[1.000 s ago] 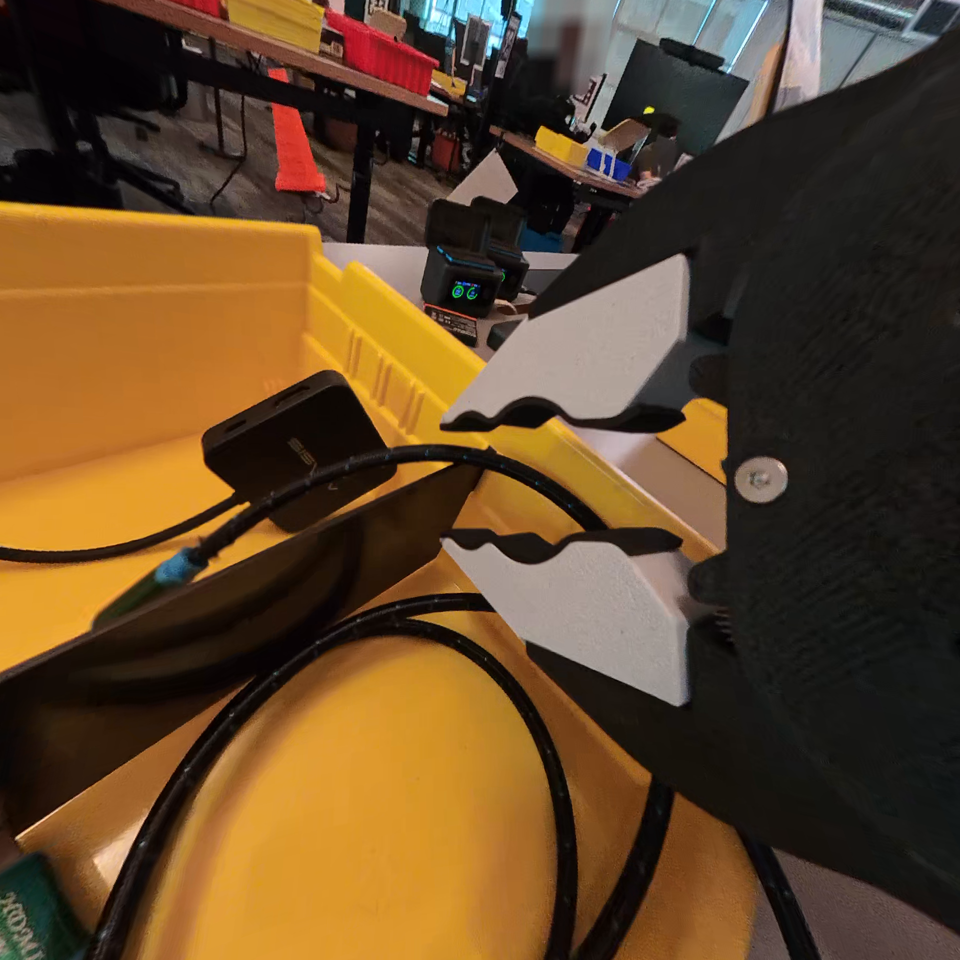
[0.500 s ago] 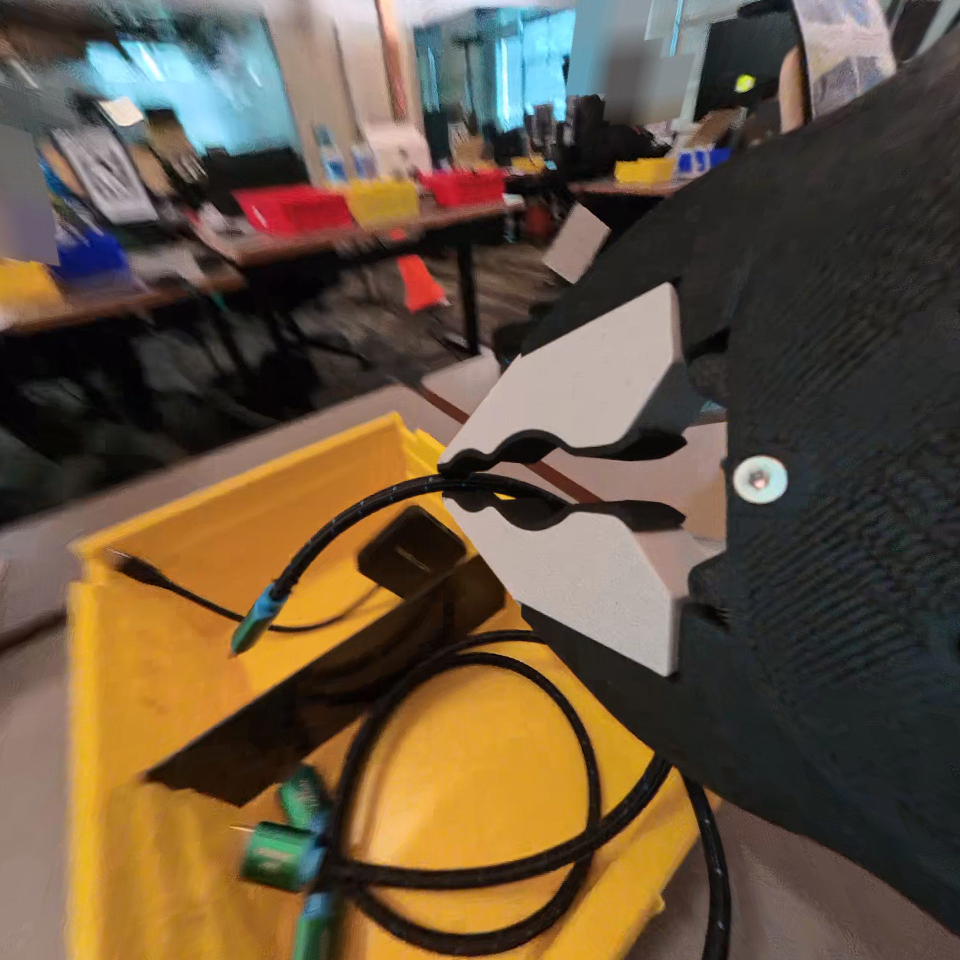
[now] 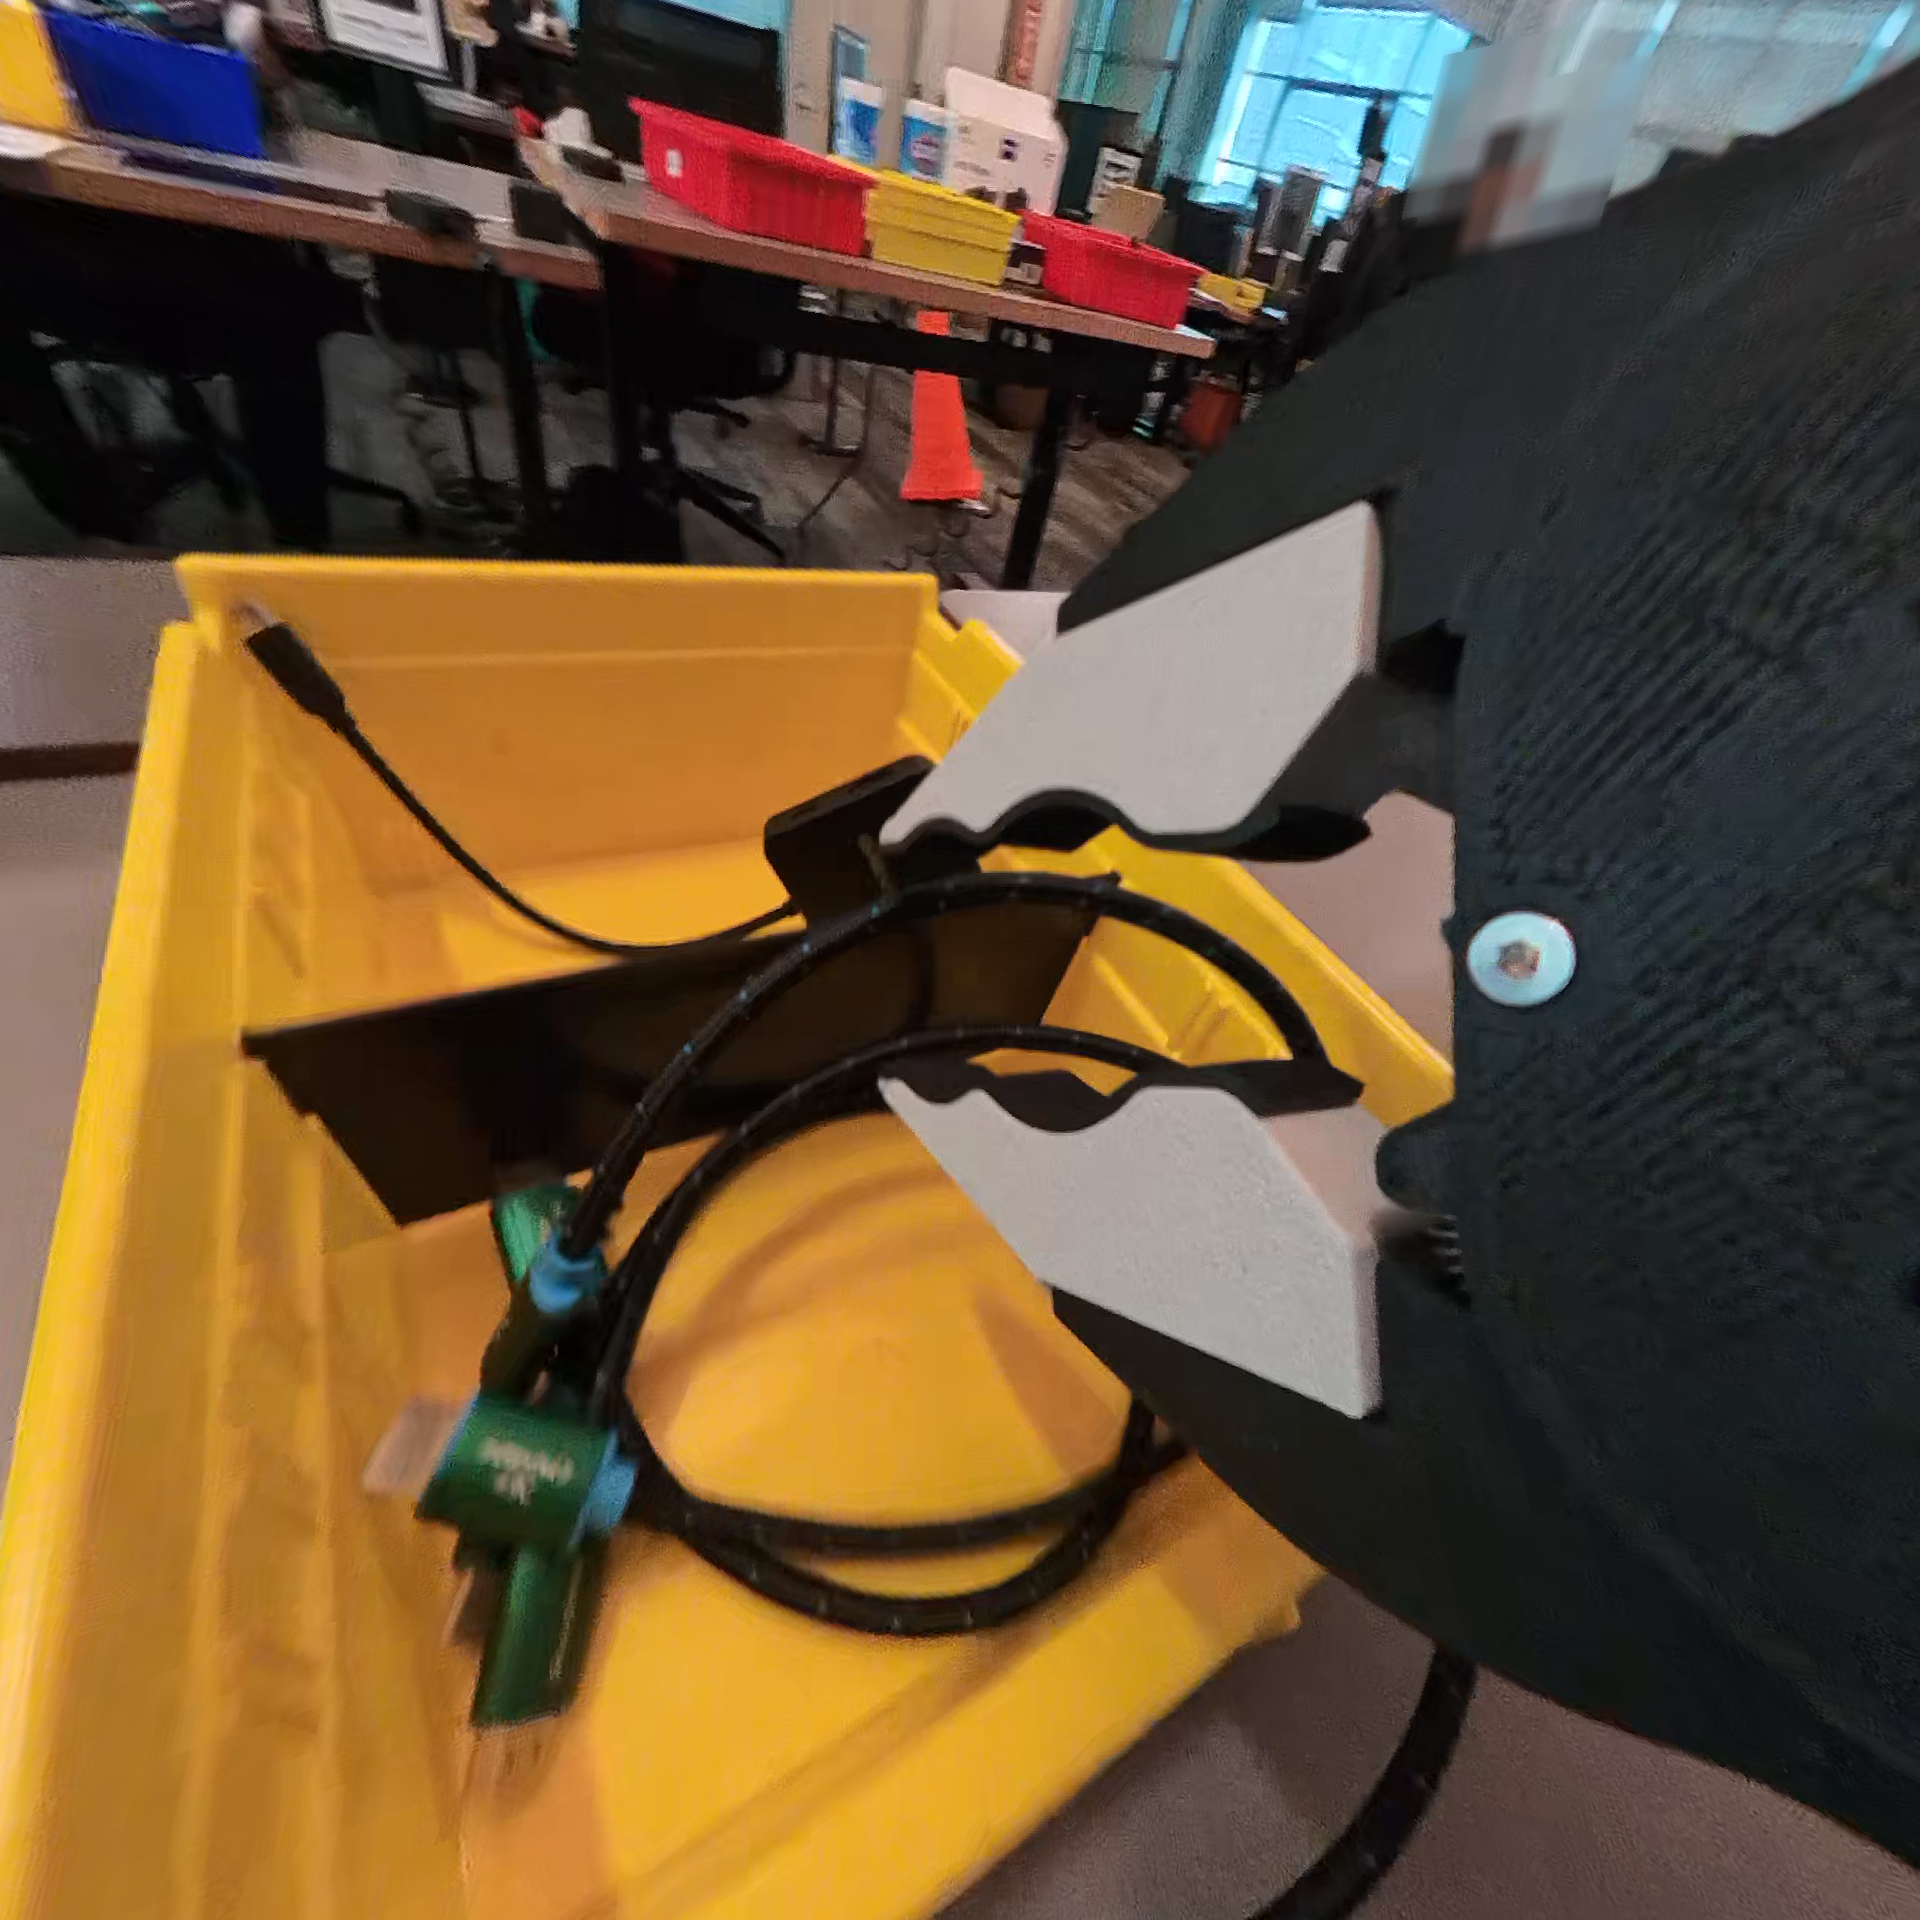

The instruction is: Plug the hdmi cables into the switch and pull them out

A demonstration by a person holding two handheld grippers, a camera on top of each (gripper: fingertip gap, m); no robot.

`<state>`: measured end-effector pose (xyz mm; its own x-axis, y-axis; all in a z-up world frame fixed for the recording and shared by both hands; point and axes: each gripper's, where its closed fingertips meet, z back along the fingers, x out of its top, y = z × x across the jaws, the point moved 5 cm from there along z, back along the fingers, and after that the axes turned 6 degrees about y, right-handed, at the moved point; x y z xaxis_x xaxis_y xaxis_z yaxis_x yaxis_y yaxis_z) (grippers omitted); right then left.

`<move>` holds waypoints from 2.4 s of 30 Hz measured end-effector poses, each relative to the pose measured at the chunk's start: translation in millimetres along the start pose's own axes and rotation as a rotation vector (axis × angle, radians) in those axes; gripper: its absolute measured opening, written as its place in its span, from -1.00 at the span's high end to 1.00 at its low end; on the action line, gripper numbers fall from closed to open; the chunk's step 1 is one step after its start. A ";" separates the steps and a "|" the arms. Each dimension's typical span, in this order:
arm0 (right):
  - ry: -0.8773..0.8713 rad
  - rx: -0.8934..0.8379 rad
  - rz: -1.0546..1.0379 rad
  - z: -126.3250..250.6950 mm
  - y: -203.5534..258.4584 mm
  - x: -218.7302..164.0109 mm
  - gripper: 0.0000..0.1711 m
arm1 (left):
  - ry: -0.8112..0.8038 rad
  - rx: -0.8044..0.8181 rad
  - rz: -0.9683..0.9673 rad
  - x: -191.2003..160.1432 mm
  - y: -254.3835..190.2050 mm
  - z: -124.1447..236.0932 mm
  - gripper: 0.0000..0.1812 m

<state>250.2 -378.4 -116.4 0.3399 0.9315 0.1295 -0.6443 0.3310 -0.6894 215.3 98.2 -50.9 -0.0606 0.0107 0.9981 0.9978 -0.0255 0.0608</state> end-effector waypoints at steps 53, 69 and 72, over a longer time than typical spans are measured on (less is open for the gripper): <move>-0.302 0.292 -0.521 106.0 -166.8 41.7 0.78 | -0.062 0.362 -0.060 30.7 38.0 2.3 0.52; 0.325 0.351 0.316 -85.9 -37.5 59.9 0.58 | 0.091 0.266 -0.001 2.6 16.7 -15.4 0.49; 0.353 0.308 0.228 -93.9 -41.4 56.7 0.25 | 0.100 0.237 0.027 1.5 13.0 -18.3 0.44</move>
<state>360.5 -353.4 -147.5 0.3436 0.8949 -0.2846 -0.8826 0.2042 -0.4235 227.7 79.6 -48.4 -0.0238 -0.0863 0.9960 0.9766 0.2111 0.0417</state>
